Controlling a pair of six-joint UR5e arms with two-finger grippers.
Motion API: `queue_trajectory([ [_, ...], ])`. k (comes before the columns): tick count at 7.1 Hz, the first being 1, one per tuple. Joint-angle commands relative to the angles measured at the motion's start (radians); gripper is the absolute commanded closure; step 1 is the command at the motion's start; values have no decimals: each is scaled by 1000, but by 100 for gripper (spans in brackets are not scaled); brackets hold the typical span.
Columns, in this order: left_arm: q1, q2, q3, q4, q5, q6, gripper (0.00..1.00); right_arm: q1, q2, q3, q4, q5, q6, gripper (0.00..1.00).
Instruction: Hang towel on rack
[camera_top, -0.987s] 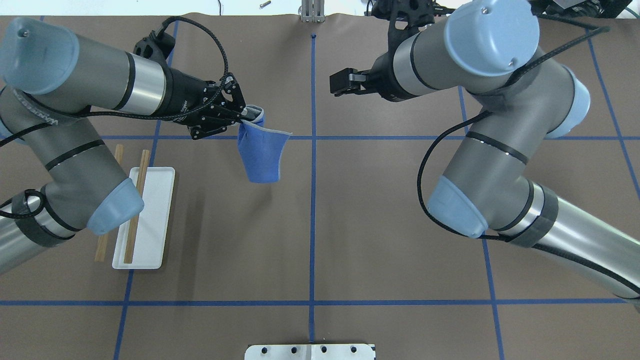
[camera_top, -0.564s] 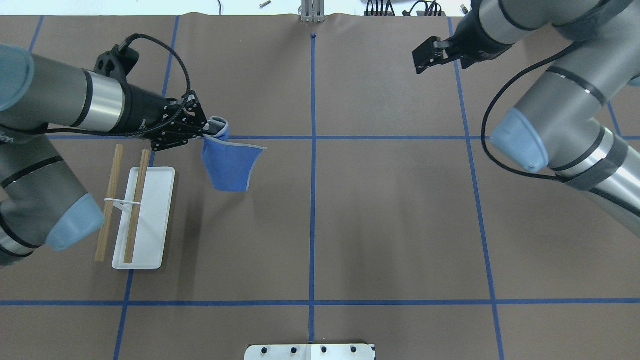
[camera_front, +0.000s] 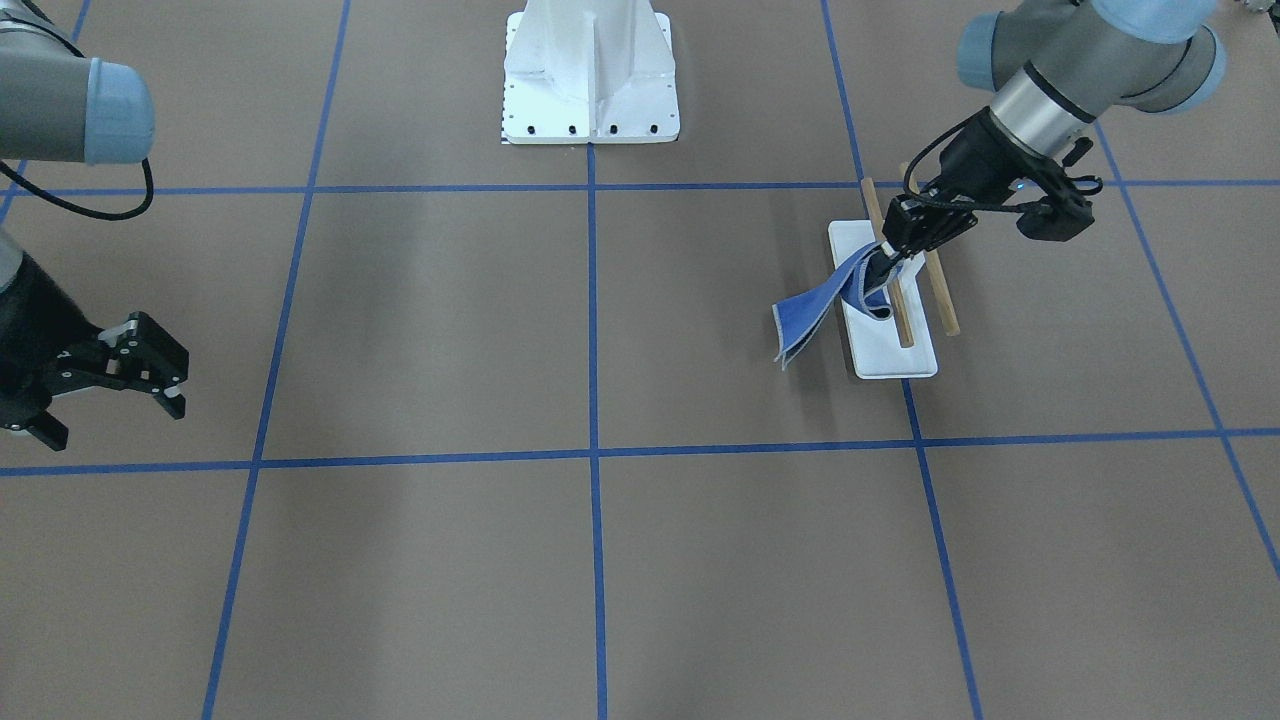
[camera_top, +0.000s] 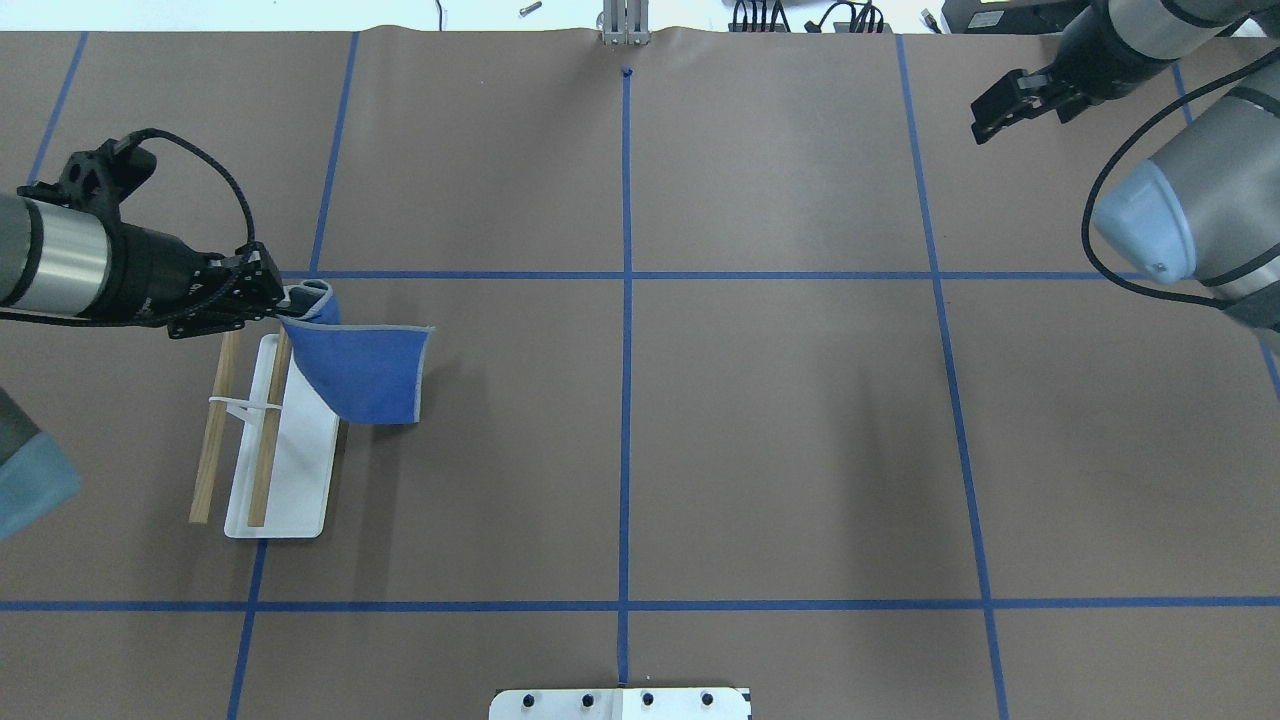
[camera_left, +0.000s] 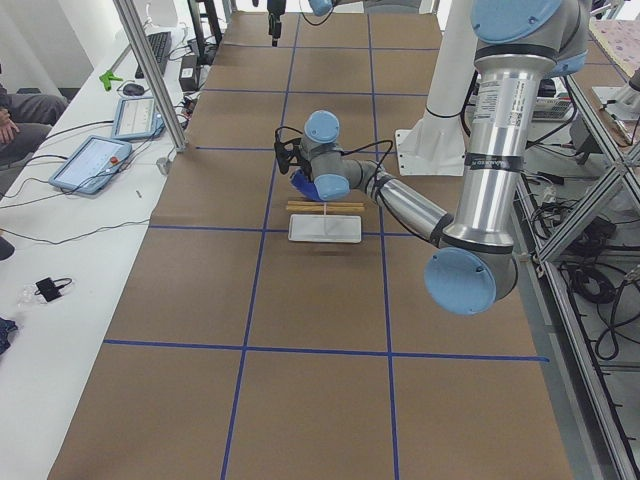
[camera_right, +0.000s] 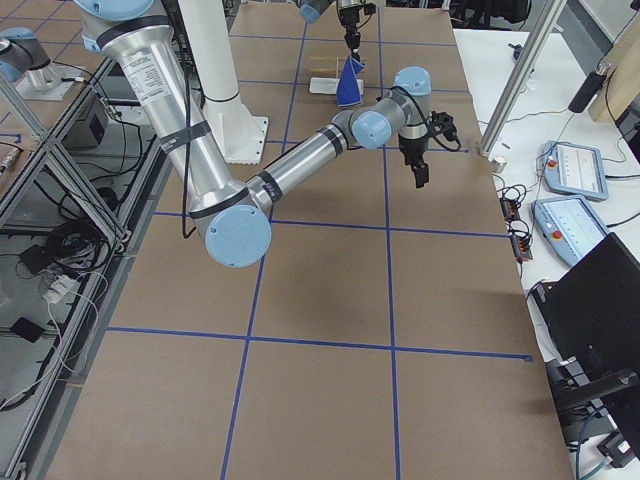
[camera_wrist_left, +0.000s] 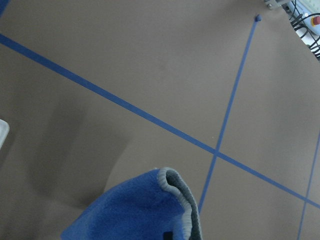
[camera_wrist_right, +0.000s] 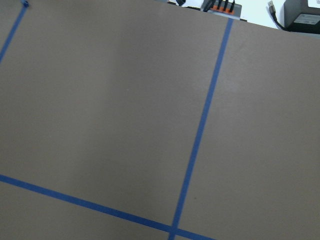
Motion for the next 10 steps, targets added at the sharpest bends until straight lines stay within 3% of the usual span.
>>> queue_trajectory([
  [1,-141,78,6,-33,-144,96,100,72,-95,-9,5,1,-175,0],
  [3,-173,129,45,-33,-146,245,100,72,-100,-10,6,-3,-179,0],
  [6,-179,128,90,-37,-143,266,100,72,-98,-15,8,-7,-178,0],
  [7,-177,128,137,-84,-132,278,64,72,-100,-15,9,-8,-175,0],
  [8,-179,131,206,-181,-129,337,3,72,-100,-15,8,-8,-175,0],
  [10,-179,123,225,-198,-129,341,2,73,-106,-15,8,-5,-167,0],
])
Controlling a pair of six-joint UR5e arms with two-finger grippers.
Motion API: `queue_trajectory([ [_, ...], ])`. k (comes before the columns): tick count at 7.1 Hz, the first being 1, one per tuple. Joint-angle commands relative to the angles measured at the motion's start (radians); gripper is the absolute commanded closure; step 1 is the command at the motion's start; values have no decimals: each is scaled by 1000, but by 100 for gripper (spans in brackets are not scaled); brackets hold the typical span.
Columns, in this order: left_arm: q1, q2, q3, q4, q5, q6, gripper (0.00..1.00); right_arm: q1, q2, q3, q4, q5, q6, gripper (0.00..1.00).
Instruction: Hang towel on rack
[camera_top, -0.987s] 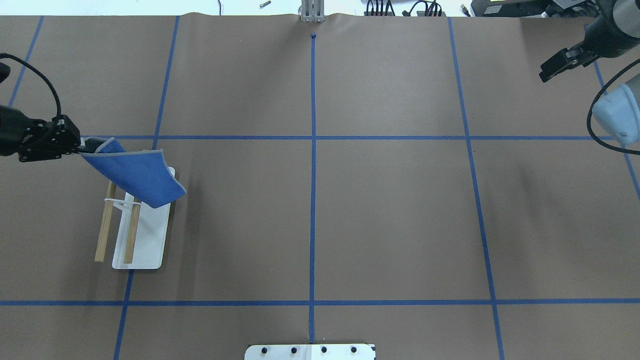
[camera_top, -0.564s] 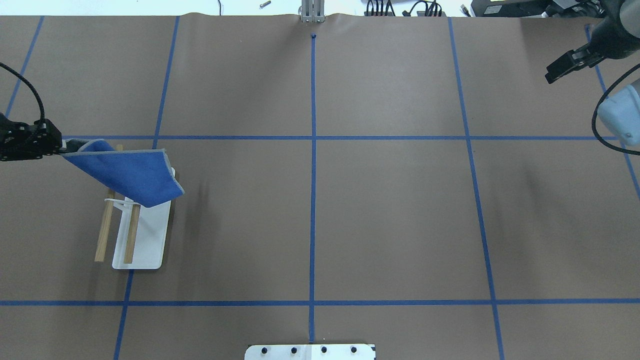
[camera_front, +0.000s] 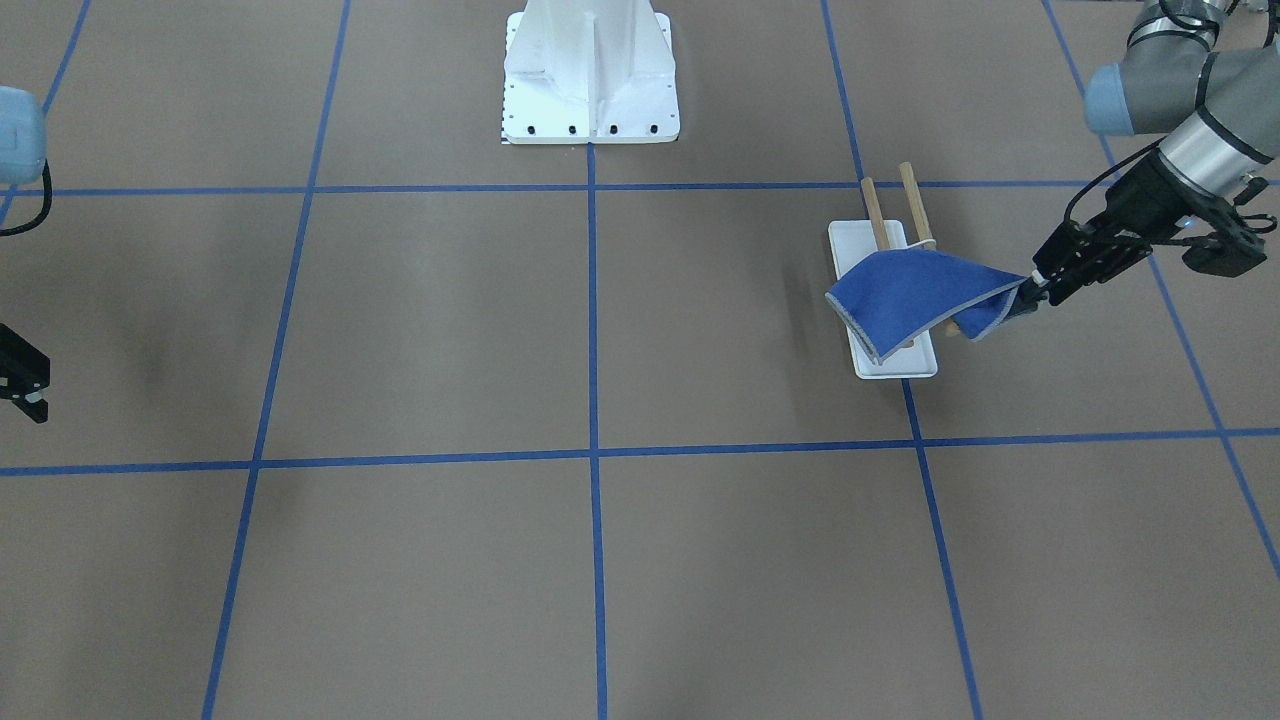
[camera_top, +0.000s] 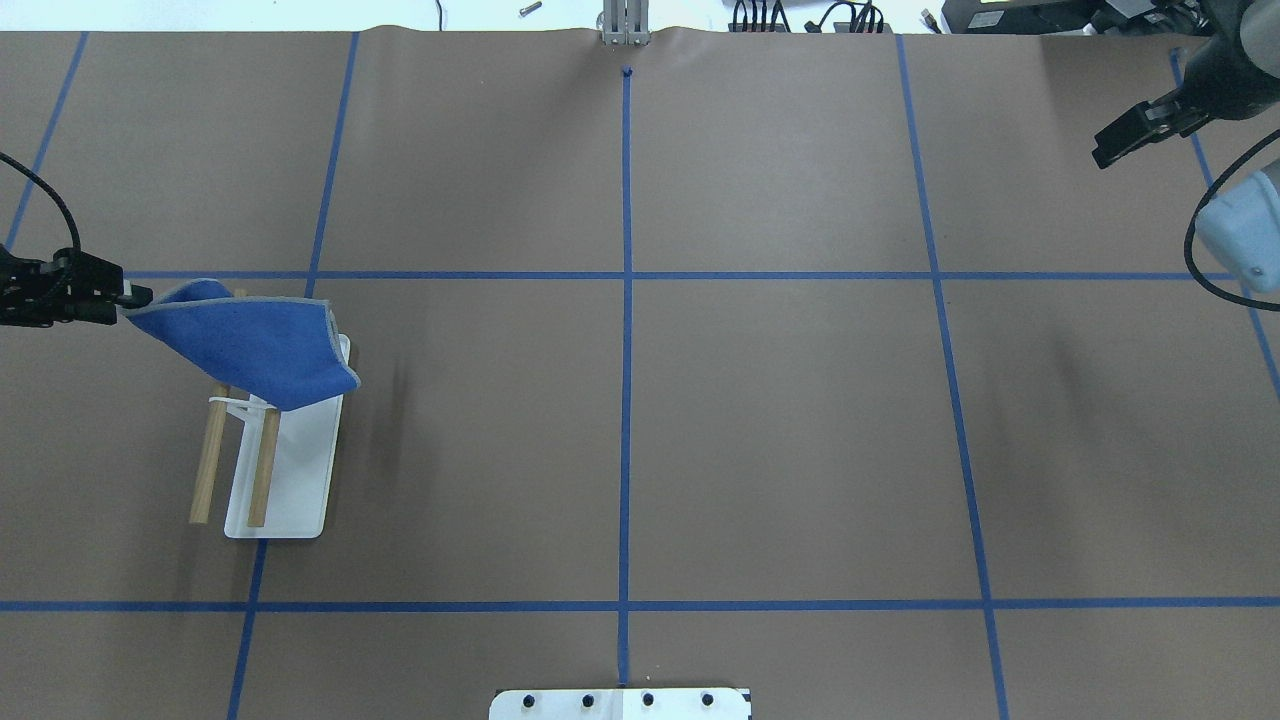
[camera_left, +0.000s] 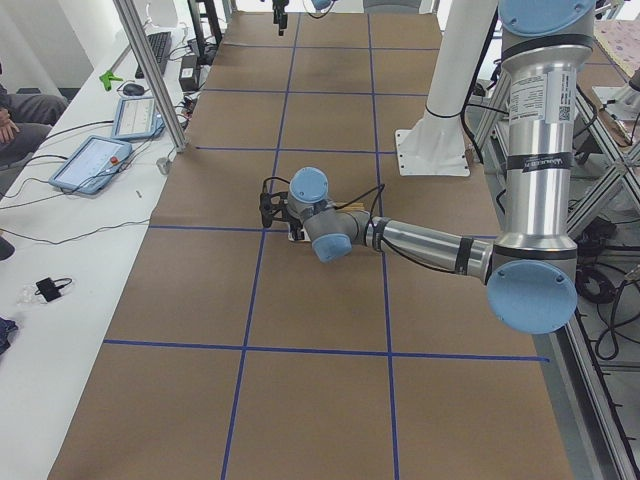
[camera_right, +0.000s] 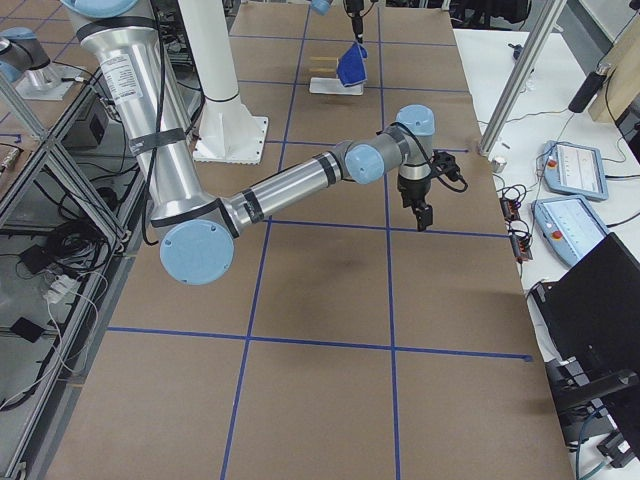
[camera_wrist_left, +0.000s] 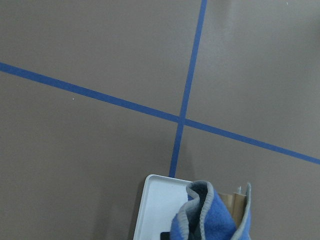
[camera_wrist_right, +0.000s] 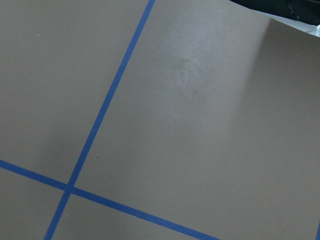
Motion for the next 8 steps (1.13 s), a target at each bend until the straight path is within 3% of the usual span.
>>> queue_trajectory([
  [1,-19,-2,18,-11,1,12,2,0,-14,0,0,4,4,0],
  [3,-63,-2,29,15,-8,118,2,18,-89,3,3,-2,-4,0],
  [5,-146,-1,35,147,-13,345,2,79,-146,4,3,2,-10,0],
  [7,-259,10,43,310,-5,723,2,157,-241,-6,39,5,-58,0],
  [8,-325,7,72,474,1,1041,2,217,-278,-12,29,103,-73,0],
])
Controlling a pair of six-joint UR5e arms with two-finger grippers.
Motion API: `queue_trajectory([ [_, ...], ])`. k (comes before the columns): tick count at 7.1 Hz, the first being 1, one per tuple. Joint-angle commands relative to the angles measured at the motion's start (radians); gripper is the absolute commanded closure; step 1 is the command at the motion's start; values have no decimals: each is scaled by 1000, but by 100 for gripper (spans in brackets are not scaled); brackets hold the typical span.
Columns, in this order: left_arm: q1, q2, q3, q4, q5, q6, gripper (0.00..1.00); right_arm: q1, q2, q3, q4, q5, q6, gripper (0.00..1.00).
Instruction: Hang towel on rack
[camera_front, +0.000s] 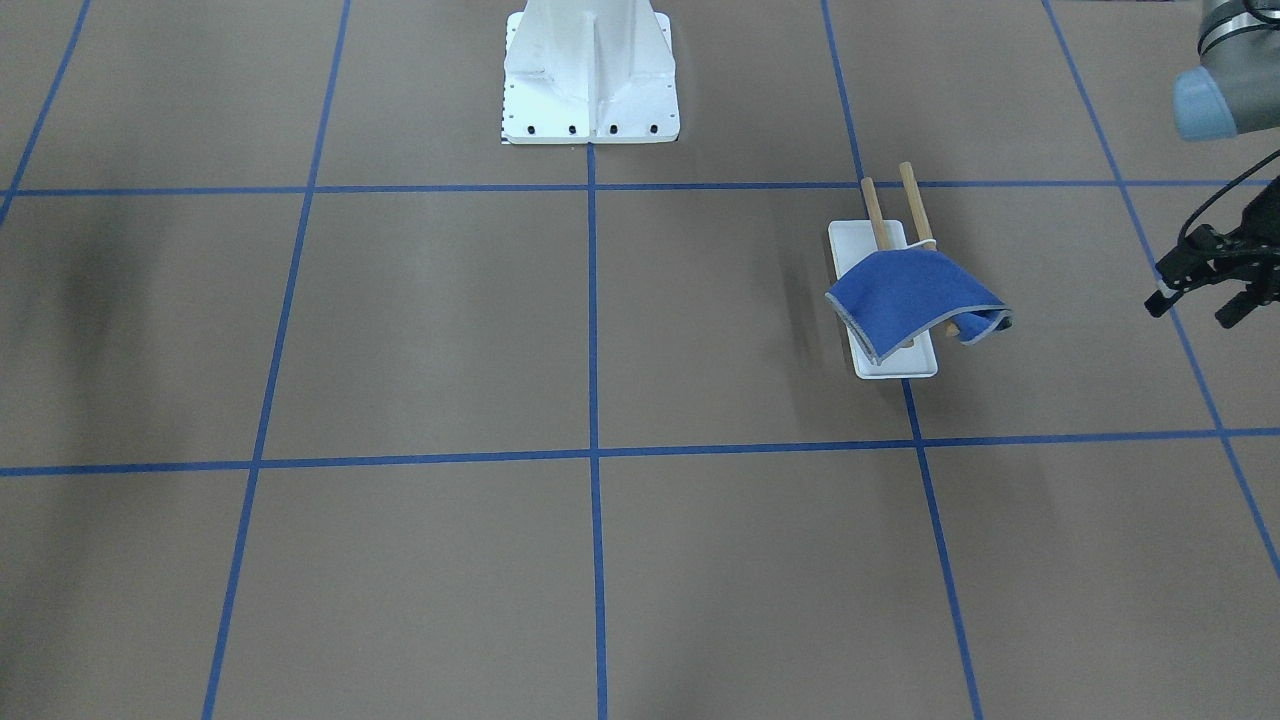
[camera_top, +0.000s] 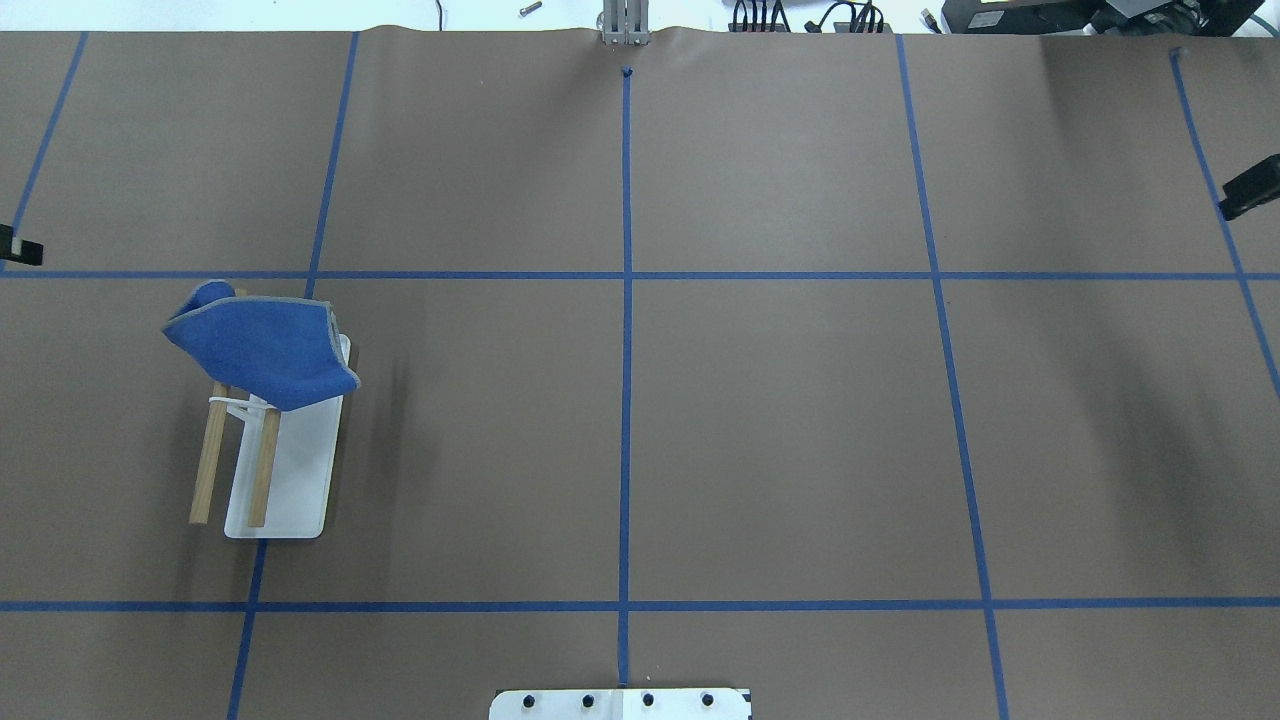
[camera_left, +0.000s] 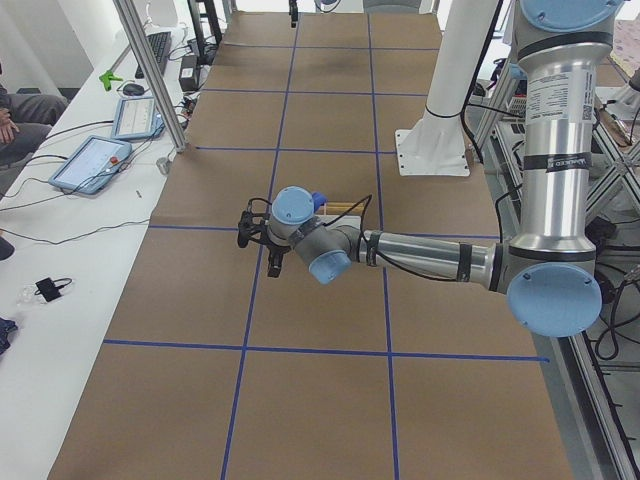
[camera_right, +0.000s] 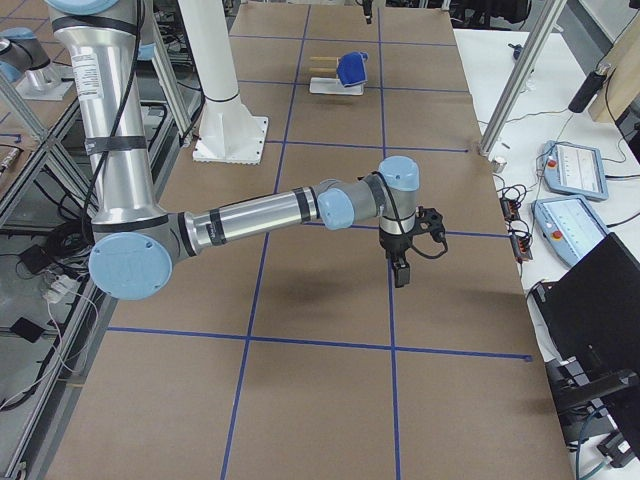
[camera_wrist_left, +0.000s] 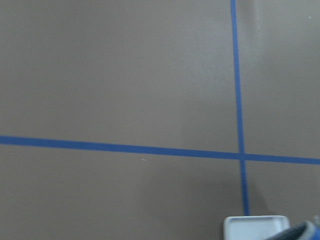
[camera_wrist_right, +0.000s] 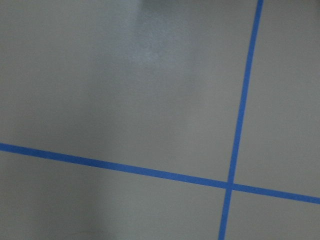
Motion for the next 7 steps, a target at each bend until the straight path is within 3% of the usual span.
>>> queue_trajectory([
  [1,-146,-8,47,280,29,539,2,104,-74,-9,-1,78,-30,0],
  [2,-181,-7,48,363,32,582,2,130,-82,-8,-48,37,-135,0],
  [4,-205,28,143,369,93,527,2,216,-24,3,-291,13,-396,0],
  [5,-239,28,146,344,92,537,2,224,-37,-3,-307,12,-402,0],
  [7,-251,21,133,429,83,537,2,222,-77,-70,-245,25,-387,0],
])
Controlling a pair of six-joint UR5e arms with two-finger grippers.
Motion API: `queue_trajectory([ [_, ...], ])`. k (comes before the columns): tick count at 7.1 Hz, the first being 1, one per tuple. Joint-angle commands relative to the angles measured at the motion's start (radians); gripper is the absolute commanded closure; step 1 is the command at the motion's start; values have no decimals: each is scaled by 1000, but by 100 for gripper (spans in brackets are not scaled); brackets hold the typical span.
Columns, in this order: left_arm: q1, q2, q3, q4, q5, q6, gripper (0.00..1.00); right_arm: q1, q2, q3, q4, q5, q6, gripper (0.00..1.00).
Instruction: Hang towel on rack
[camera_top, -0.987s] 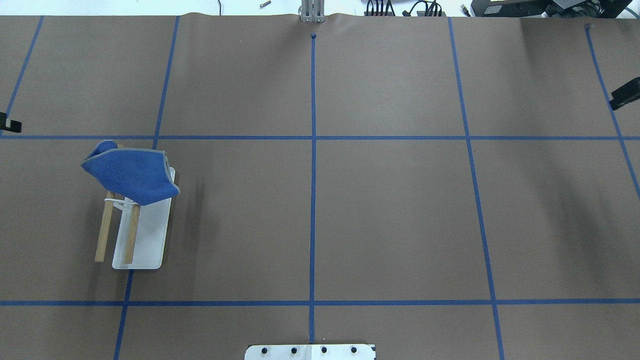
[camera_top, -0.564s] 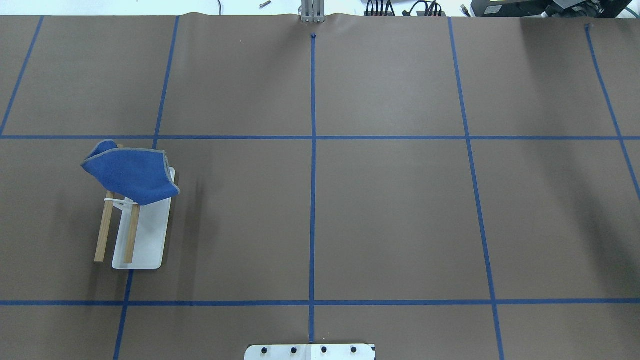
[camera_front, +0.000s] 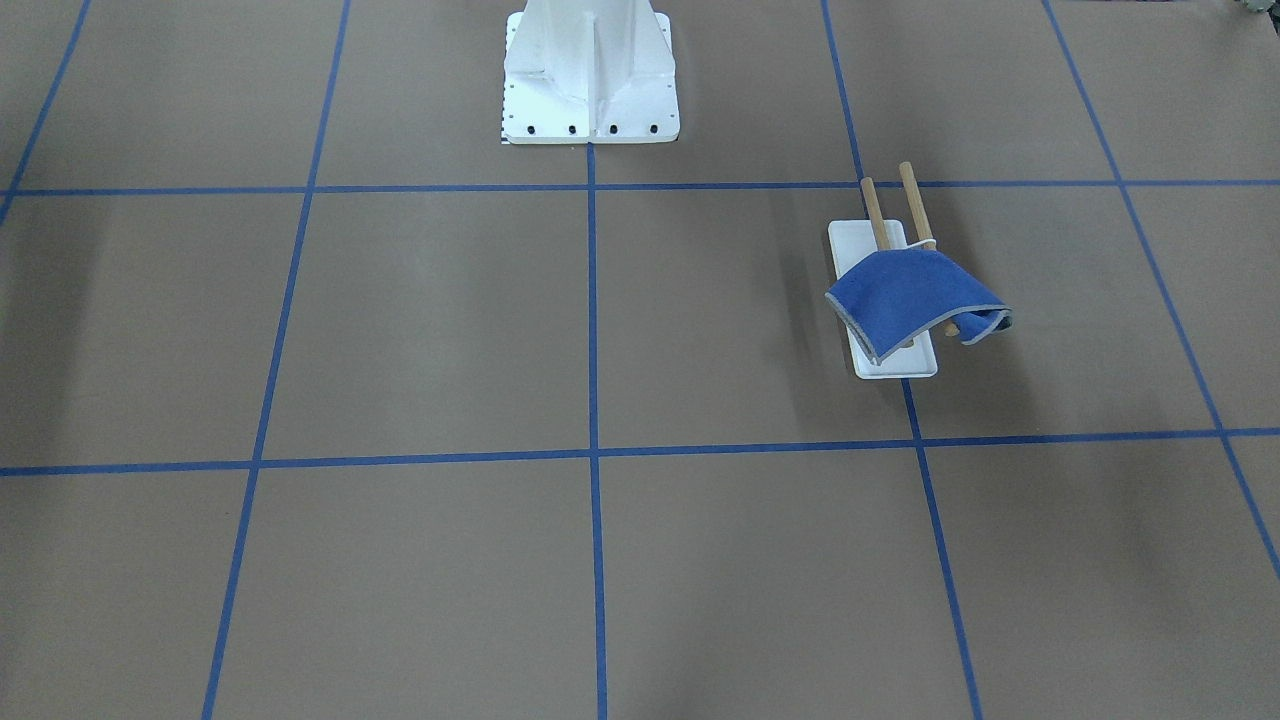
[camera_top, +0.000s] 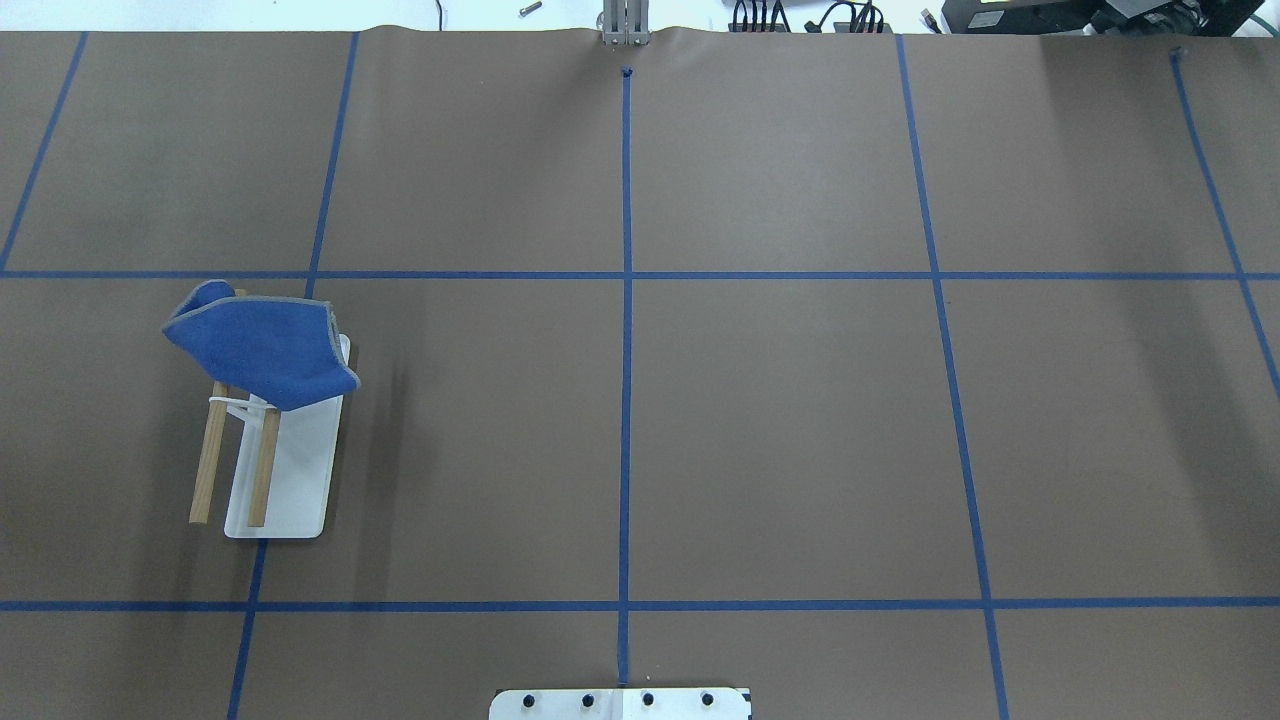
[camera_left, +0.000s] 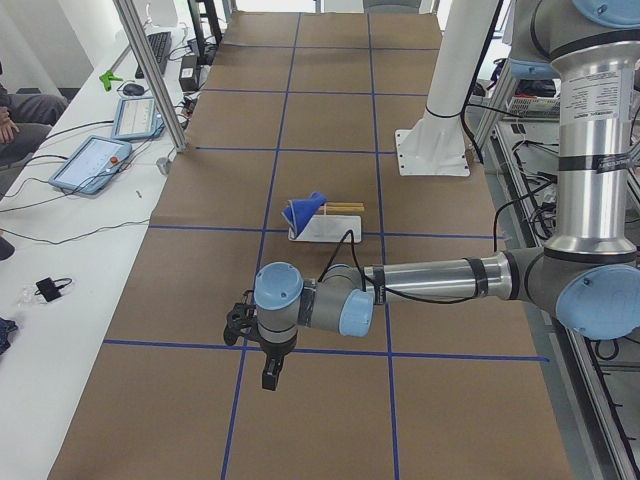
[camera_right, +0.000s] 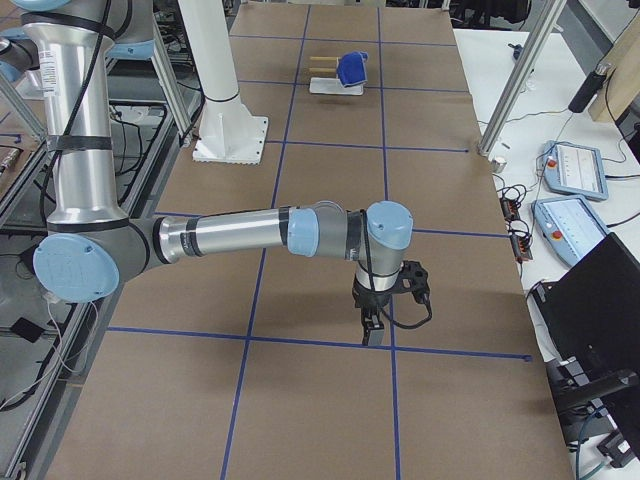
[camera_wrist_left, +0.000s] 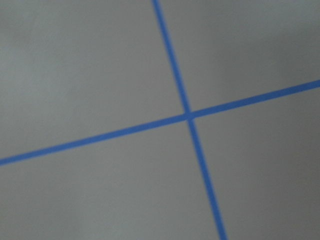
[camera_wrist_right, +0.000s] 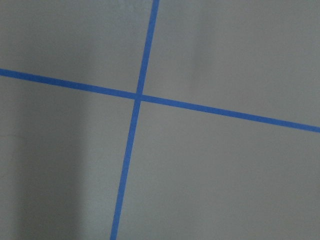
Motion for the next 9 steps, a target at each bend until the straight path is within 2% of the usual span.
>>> queue_trajectory([
  [1,-18,0,-46,89,-41,-1,2,3,-15,-94,109,8,-1,0],
  [2,-30,6,-97,132,-49,-2,2,3,-15,-152,181,9,1,0],
  [3,-32,6,-153,228,-74,-4,2,3,-15,-198,242,38,-1,0],
  [4,-32,4,-169,268,-110,-8,2,3,-26,-199,282,105,1,0],
  [8,-29,10,-198,256,-115,1,2,1,-28,-189,278,71,-1,0],
  [9,-29,17,-197,258,-114,1,2,0,-52,-188,290,90,-7,0],
])
